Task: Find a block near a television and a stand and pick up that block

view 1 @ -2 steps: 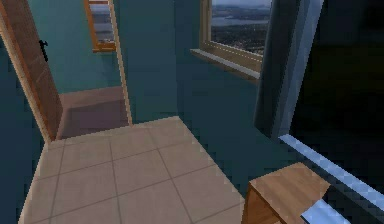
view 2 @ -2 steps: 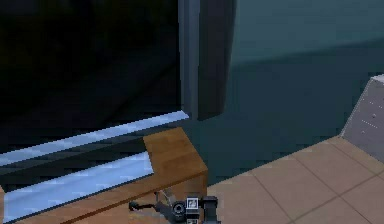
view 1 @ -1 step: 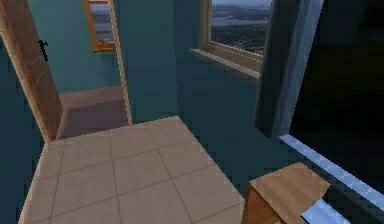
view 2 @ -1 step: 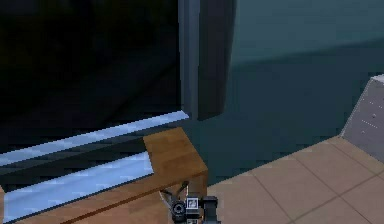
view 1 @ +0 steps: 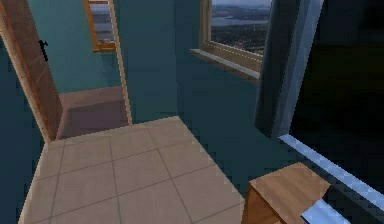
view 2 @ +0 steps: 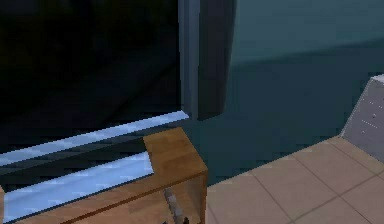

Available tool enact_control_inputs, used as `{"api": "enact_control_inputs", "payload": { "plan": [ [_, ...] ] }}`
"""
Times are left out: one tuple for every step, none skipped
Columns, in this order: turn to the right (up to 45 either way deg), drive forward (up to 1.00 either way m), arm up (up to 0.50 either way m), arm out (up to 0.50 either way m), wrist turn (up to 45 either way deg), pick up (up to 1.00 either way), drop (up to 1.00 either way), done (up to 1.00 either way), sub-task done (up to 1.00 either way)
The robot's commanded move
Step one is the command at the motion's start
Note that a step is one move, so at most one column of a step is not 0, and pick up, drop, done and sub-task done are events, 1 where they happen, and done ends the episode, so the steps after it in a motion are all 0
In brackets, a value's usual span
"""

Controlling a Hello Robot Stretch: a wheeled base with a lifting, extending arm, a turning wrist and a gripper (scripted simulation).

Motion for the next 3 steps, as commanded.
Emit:
{"api": "enact_control_inputs", "payload": {
  "plan": [
    [0.0, 0.00, 0.00, 0.00, 0.0, 1.00, 0.00, 0.00, 0.00],
    [0.0, 0.00, 0.10, 0.00, 0.0, 0.00, 0.00, 0.00, 0.00],
    [0.0, 0.00, 0.00, 0.00, 0.0, 0.00, 0.00, 1.00, 0.00]
  ]
}}
